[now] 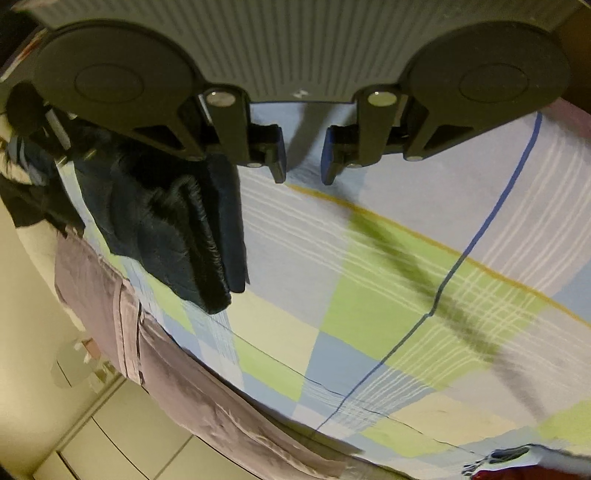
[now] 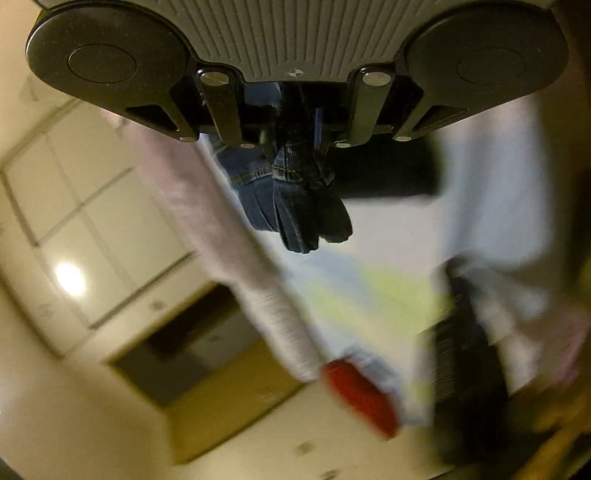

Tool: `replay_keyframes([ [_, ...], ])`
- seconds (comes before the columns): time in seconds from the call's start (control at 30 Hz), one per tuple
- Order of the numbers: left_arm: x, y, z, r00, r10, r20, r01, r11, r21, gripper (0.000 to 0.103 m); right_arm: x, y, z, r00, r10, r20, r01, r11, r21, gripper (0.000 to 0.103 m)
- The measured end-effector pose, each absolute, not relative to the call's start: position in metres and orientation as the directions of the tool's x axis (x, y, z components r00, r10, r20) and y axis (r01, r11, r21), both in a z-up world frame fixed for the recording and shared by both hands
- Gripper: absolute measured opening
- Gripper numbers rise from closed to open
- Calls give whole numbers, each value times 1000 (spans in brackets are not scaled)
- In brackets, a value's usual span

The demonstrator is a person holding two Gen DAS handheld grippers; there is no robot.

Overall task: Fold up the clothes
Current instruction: 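Grasp the jeans waistband with the right tool and lift it, then fold the waistband over onto the legs with the right tool while the left holds the hems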

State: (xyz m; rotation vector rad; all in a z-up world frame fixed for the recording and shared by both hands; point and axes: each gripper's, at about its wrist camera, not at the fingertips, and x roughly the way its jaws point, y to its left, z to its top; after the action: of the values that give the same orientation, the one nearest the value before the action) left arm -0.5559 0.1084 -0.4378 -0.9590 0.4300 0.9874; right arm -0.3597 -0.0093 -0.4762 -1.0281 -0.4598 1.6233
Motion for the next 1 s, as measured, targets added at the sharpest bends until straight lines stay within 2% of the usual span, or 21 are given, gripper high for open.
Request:
replay_keyframes([
  [0.2,-556,111,-440,519,506,-689,-848,200,-491,15,-363,-20,-454,-99,945,-310,-634,-300,-713,16],
  [0.33,-557,111,-440,522,504,-689,-846,201,-494,15,-372,-29,-479,-94,917,-388,-586,-366,-723,16],
  [0.37,-558,112,-440,524,502,-688,-844,200,-498,15,-373,-29,-481,-84,920,-383,-585,-357,-728,16],
  [0.6,-560,114,-442,529,503,-683,-839,193,-508,15,-374,-17,-469,7,964,-268,-604,-209,-769,17],
  [0.77,-561,115,-443,532,502,-682,-837,191,-512,15,-373,-17,-477,-26,932,-361,-565,-311,-764,17],
  [0.83,-560,116,-443,530,503,-683,-838,188,-512,15,-375,-18,-481,-17,929,-369,-557,-315,-769,17],
  [0.9,-559,116,-443,526,503,-685,-840,185,-510,15,-377,-16,-483,-5,926,-378,-552,-318,-771,27],
  [0.97,-559,115,-441,520,504,-689,-844,181,-505,15,-376,-12,-481,2,922,-388,-568,-318,-759,28],
  [1.0,-559,114,-440,515,505,-693,-847,178,-501,15,-374,-11,-477,3,920,-391,-586,-316,-746,34],
])
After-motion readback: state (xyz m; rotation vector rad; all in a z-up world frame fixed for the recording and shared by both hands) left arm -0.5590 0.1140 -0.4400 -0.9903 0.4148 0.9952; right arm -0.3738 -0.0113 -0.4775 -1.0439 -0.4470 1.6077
